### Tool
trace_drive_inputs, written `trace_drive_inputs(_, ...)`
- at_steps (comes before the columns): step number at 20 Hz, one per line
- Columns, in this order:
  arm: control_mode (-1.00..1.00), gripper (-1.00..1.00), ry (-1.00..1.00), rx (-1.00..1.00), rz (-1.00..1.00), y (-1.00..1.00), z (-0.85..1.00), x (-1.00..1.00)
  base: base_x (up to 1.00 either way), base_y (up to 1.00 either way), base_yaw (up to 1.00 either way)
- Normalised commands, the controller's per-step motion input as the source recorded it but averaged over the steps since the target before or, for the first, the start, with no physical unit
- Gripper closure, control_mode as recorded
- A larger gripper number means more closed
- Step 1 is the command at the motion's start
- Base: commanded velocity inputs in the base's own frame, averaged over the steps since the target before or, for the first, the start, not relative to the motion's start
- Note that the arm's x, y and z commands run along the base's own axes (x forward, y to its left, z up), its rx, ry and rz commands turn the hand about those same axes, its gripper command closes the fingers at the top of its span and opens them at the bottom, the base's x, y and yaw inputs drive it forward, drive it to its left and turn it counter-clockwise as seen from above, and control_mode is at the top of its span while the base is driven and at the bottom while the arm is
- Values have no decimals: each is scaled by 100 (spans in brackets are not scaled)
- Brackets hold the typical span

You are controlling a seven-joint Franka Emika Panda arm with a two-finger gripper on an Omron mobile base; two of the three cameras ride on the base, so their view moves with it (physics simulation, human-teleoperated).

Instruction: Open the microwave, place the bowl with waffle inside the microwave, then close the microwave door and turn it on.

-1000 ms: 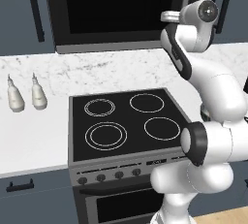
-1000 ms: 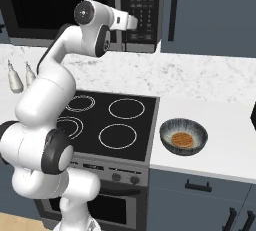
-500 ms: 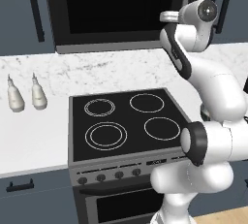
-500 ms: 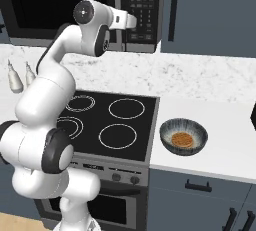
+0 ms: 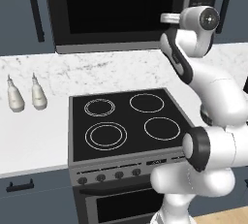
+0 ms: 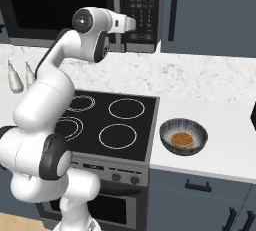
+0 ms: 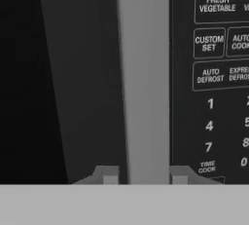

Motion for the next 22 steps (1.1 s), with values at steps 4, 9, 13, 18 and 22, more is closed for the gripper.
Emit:
trace_drive_inputs(4,-100,100,-11,0,4,53,24,-62,0,0,0)
trace_drive_inputs(9,-100,100,-6,0,7,37,29,-76,0,0,0)
trace_drive_inputs(13,-100,100,-1,0,7,11,34,-88,0,0,0)
trace_drive_inputs(18,-100,100,0,0,7,4,28,-81,0,0,0)
trace_drive_inputs(22,-100,100,0,0,4,21,13,-85,0,0,0)
